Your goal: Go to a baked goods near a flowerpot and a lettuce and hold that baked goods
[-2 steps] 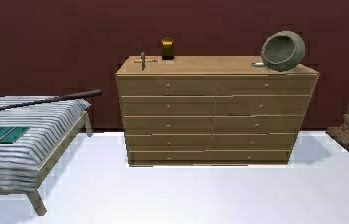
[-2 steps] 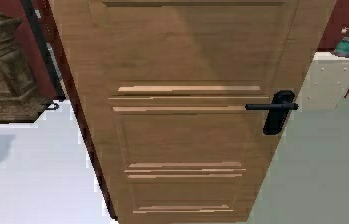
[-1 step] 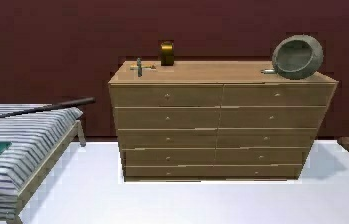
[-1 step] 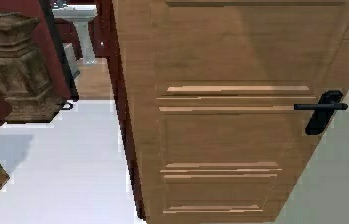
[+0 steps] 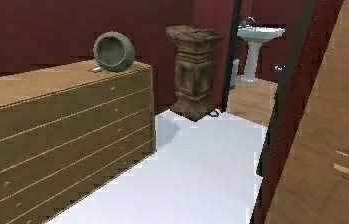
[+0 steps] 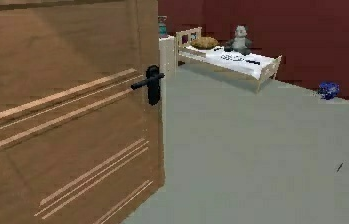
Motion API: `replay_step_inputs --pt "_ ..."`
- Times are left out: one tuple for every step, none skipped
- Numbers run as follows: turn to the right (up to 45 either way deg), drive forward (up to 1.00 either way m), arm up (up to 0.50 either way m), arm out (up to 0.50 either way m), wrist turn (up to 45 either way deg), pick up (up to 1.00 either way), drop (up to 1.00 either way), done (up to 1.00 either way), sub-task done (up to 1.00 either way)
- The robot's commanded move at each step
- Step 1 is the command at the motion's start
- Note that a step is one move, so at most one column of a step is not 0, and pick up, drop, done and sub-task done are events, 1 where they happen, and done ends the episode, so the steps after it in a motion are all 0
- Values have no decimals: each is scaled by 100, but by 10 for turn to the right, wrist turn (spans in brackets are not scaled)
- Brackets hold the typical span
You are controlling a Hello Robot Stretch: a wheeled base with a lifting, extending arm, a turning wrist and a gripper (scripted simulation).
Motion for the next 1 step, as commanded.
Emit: replay_step_inputs --pt "30 0 0 0 0 0 0 0 0"
